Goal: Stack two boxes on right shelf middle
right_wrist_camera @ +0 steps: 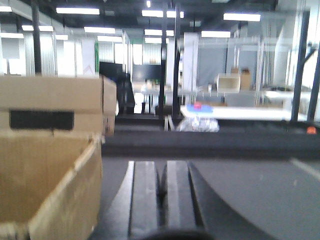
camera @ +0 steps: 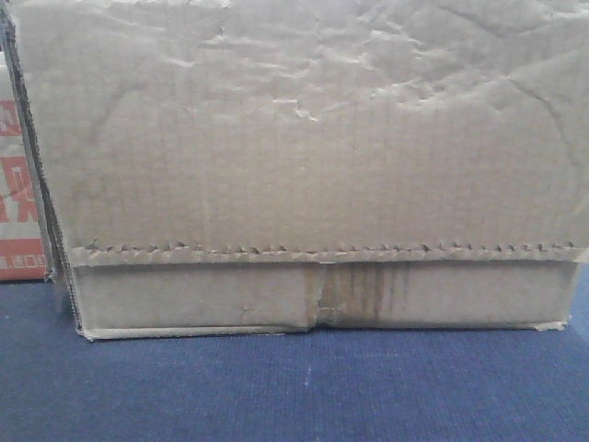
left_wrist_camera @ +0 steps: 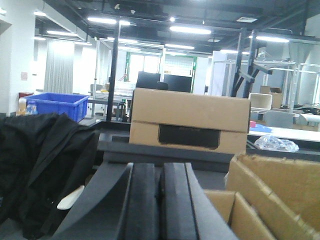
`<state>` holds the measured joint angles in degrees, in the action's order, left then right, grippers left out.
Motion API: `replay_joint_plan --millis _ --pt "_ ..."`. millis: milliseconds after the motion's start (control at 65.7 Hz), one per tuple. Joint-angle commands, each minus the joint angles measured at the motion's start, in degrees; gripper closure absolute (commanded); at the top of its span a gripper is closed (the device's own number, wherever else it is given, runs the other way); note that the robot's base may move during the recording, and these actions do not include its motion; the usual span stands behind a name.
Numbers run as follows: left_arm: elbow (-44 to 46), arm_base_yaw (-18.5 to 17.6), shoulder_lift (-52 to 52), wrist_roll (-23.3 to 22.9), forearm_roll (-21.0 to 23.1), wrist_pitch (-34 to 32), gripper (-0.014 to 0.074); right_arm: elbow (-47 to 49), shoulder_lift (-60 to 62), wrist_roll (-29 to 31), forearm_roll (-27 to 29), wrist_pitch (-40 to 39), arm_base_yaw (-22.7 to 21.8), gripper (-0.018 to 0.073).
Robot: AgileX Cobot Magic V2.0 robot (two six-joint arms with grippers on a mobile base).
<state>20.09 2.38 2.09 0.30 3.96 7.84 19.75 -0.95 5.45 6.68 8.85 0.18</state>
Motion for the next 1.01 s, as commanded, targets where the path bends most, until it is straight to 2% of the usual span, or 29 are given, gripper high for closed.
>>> replay_joint_plan --millis 0,91,152,228,289,411,548,624,762,868,990 --pt "8.30 0.29 4.04 0.06 -0.67 8.34 0.0707 7.90 -3.24 0.03 -0.93 5.55 -0.31 0.0715" --pt "15.25 0.16 9.34 0.06 -1.45 14.26 0.0705 14.51 -9.33 0.03 -0.93 9.97 -0.31 0.0701" --pt "19.93 0.09 13.73 0.06 -2.44 18.91 0.0667 17.99 -13.38 0.03 -0.93 12.06 -0.31 0.0659" --pt "24.43 -0.05 19.13 0.06 -3.96 24.19 0.0564 21.69 -19.19 0.03 -0.93 14.60 -0.31 0.0543" --pt "26.63 -0.60 22.97 0.06 -4.91 26.83 0.0449 22.82 -22.48 0.03 -0.93 15.52 -0.31 0.0437" --pt "27.59 -3.22 27.33 0.06 -5.16 27.08 0.0232 22.93 -27.54 0.03 -0.93 15.50 -0.13 0.0189" --pt "27.59 -4.73 31.59 0.06 -5.05 27.20 0.0045 22.93 -30.78 0.03 -0.93 14.62 -0.13 -0.0013" --pt "28.21 -5.05 34.21 0.06 -4.80 27.36 -0.0003 22.93 -31.45 0.03 -0.93 13.80 -0.13 -0.0010" --pt "32.09 -5.05 39.21 0.06 -4.63 28.74 -0.0003 22.93 -31.71 0.03 -0.93 12.52 -0.13 -0.0010" --pt "38.54 -5.05 44.96 0.06 -5.97 34.46 -0.0003 22.93 -31.82 0.03 -0.93 12.26 -0.13 -0.0010" --pt "47.80 -5.05 53.76 0.06 -9.48 44.66 0.0029 22.93 -32.16 0.03 -0.93 11.87 0.30 -0.0010"
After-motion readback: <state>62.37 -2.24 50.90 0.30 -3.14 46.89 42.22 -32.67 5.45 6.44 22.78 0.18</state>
